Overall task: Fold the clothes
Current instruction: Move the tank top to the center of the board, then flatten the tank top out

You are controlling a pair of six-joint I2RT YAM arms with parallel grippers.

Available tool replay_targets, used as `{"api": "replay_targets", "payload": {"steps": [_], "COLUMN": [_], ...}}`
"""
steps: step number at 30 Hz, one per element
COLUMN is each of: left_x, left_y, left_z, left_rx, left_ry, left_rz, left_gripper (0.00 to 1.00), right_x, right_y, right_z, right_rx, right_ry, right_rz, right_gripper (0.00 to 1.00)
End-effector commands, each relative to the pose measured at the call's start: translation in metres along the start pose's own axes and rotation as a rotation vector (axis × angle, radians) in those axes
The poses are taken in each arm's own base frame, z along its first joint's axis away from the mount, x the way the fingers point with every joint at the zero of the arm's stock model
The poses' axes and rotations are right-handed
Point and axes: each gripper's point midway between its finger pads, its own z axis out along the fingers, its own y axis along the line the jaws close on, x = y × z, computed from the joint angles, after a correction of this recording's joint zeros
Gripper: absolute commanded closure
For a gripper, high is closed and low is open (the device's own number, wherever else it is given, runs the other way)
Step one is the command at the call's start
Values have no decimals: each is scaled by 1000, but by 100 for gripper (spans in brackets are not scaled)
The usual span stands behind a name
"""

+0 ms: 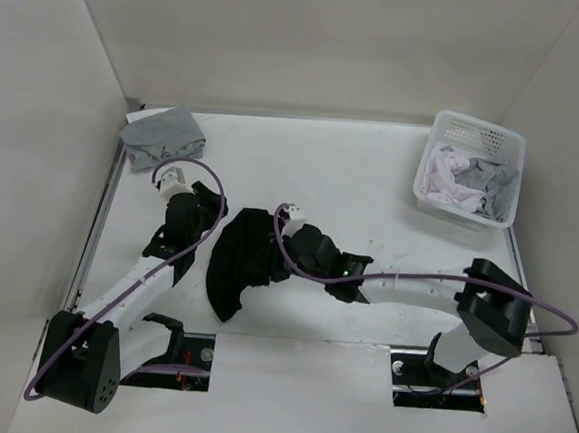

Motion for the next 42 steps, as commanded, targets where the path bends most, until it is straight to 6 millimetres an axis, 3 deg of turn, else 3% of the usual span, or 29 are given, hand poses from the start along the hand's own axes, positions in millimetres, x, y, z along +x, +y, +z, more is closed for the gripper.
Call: {"api": "replay_targets", "payload": {"steps": [1, 3, 4, 9, 11, 16, 19, 21, 23, 25, 27, 28, 29, 30, 32, 33, 34, 37, 38, 39, 42], "left_x": [29, 39, 45, 76, 85, 100, 94, 85, 73, 61, 34, 10, -1, -17, -51, -62, -89, -136, -145, -156, -181], "left_y": [29, 42, 47, 39, 36, 43, 29, 18, -2, -19, -47, -69, -79, -90, -111, -117, -129, -146, -150, -154, -166], "left_z": [0, 1, 1, 7, 11, 27, 36, 44, 51, 49, 40, 26, 18, 7, -23, -34, -61, -115, -127, -144, -179], "left_rx": [-72, -110, -124, -104, -105, -139, -109, -84, -35, 6, 74, 127, 152, 183, 247, 267, 313, 392, 413, 445, 525], "left_ry": [85, 111, 130, 243, 266, 299, 261, 226, 189, 151, 71, 3, -31, -81, -182, -218, -300, -435, -460, -491, -567], "left_rz": [22, 25, 27, 93, 128, 149, 132, 122, 112, 99, 81, 77, 78, 79, 74, 70, 60, 36, 28, 15, 15], "left_gripper": [54, 55, 55, 55, 55, 58, 76, 89, 97, 100, 100, 100, 100, 100, 100, 100, 100, 100, 100, 100, 99], "right_x": [-20, -25, -33, -48, -51, -65, -77, -81, -74, -71, -78, -95, -107, -110, -119, -118, -116, -112, -110, -106, -99], "right_y": [35, 18, 1, -125, -164, -217, -233, -231, -219, -209, -193, -173, -157, -149, -88, -74, -43, 21, 29, 50, 87], "right_z": [-35, -40, -40, -25, -18, -3, -2, 10, 21, 19, 2, -24, -44, -50, -92, -101, -122, -184, -193, -216, -249], "right_rx": [-52, 3, 55, 374, 463, 581, 620, 581, 509, 463, 425, 389, 367, 352, 241, 216, 159, 48, 32, -19, -128], "right_ry": [-60, -105, -134, -164, -162, -173, -213, -206, -153, -132, -159, -225, -275, -289, -349, -354, -364, -402, -402, -400, -385], "right_rz": [-71, -90, -82, -11, 29, 75, 101, 105, 120, 140, 149, 123, 97, 86, -15, -41, -95, -171, -176, -181, -190], "right_gripper": [56, 41, 41, 42, 42, 39, 39, 51, 71, 84, 98, 100, 100, 100, 97, 97, 96, 96, 96, 96, 96]}}
